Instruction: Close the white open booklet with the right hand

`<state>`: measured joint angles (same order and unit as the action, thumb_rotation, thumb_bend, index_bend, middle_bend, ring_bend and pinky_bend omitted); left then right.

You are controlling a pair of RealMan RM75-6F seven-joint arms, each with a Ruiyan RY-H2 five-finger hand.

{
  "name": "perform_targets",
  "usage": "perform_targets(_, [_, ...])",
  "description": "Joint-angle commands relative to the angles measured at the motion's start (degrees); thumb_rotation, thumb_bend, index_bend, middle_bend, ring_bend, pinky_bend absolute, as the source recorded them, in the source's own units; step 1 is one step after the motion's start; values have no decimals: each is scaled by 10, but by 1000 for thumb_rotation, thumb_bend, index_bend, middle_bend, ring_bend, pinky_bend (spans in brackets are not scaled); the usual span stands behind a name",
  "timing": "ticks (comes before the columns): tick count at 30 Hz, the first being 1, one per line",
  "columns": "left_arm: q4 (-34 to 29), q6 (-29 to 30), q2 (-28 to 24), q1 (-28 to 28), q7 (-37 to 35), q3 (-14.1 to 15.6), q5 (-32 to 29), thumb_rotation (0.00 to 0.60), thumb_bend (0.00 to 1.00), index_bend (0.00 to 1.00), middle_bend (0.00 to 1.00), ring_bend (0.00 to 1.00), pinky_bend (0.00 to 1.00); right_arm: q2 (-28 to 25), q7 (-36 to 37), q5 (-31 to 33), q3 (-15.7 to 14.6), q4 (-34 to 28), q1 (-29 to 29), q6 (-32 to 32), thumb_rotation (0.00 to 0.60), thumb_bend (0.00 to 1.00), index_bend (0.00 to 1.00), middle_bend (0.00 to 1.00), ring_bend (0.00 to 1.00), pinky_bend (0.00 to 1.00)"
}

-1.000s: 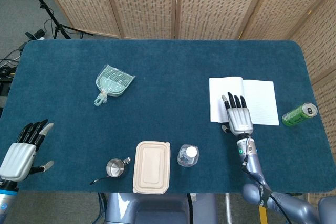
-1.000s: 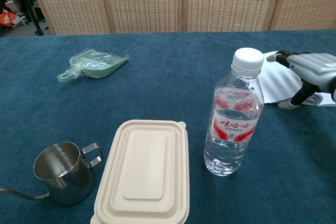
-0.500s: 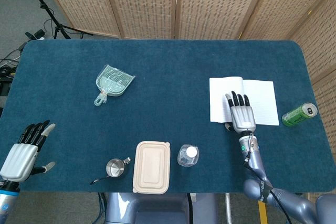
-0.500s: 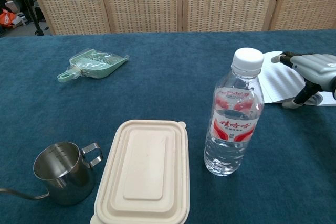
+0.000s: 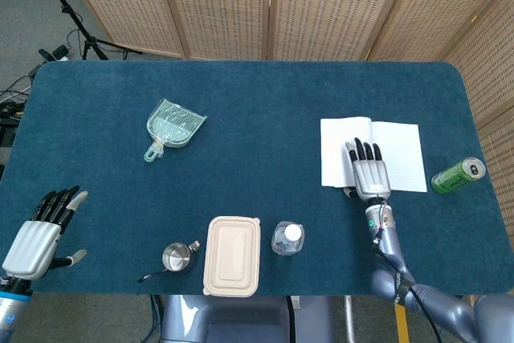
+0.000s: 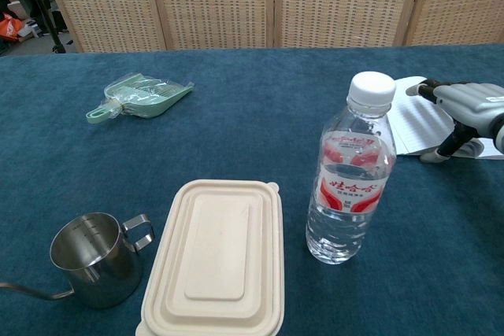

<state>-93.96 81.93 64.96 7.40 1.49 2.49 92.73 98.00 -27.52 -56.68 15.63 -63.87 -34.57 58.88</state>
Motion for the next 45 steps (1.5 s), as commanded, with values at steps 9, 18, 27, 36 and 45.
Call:
perform_targets(9, [0, 2, 1, 0, -1, 2, 4, 600, 102, 0, 0, 0, 0, 11, 24, -12, -2, 29, 0, 10, 600, 234, 0, 0, 0, 0])
perform_targets(18, [0, 3, 1, 0, -3, 3, 7, 600, 101, 0, 0, 0, 0, 21, 49, -19, 4, 38, 8, 35, 600, 319, 0, 0, 0, 0])
perform_targets(27, [-1, 4, 2, 0, -2, 5, 10, 600, 101, 0, 0, 0, 0, 27, 65, -18, 10, 48, 19, 52, 600, 440, 0, 0, 0, 0])
perform_targets(36, [-2, 1, 3, 1, 0, 7, 11, 600, 101, 0, 0, 0, 0, 26, 79, -12, 22, 48, 27, 64, 600, 494, 0, 0, 0, 0])
perform_targets(45, [-3, 4, 2, 0, -3, 6, 12, 600, 101, 0, 0, 0, 0, 40, 84, 13, 56, 43, 34, 102, 600, 517, 0, 0, 0, 0])
